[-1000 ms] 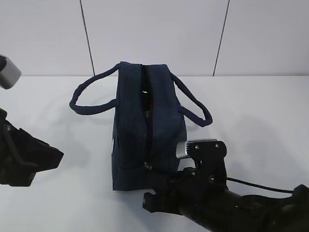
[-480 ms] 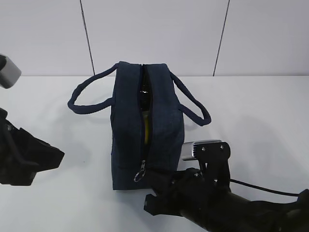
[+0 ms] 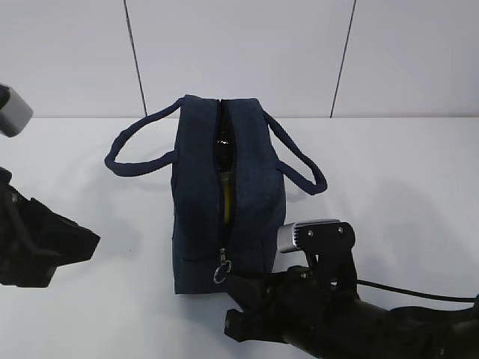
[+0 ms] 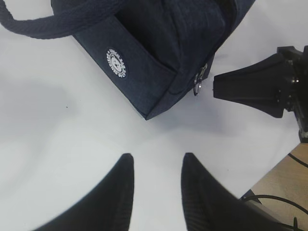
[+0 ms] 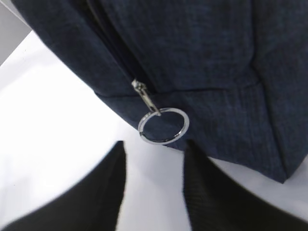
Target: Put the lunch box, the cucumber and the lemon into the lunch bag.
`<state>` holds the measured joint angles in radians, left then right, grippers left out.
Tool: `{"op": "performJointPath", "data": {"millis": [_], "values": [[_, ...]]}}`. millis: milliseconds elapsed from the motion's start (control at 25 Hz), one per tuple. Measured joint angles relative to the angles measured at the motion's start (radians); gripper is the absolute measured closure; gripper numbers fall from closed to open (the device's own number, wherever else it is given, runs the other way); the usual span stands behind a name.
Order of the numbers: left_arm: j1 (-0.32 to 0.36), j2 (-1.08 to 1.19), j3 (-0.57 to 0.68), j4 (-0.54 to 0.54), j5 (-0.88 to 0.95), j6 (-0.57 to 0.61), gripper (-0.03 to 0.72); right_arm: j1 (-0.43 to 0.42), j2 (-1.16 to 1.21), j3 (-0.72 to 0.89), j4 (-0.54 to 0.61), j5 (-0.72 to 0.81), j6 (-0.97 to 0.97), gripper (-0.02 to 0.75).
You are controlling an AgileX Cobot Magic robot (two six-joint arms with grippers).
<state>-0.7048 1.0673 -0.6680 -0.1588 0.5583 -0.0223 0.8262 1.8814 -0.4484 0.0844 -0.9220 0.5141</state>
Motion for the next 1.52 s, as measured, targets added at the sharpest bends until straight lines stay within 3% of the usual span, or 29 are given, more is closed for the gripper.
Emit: {"op": "performJointPath", "data": {"millis": [80,320,400,920,1520], "values": [[0.000,0.000,0.000,0.000,0.000,0.000,0.448,0.000,0.000,0.000,-0.002,0.008,0.000,0.695],[0.000,0.000,0.000,0.000,0.000,0.000,0.448,0.000,0.000,0.000,-0.020,0.017,-0.002,0.363],[0.000,0.000,0.000,0.000,0.000,0.000,0.448,0.000,0.000,0.000,-0.022,0.022,-0.002,0.304],[0.000,0.000,0.000,0.000,0.000,0.000,0.448,0.000,0.024,-0.073,-0.004,0.118,-0.058,0.273],[0.000,0.000,0.000,0.000,0.000,0.000,0.448,0.000,0.058,-0.109,0.026,0.106,-0.091,0.269]]}}
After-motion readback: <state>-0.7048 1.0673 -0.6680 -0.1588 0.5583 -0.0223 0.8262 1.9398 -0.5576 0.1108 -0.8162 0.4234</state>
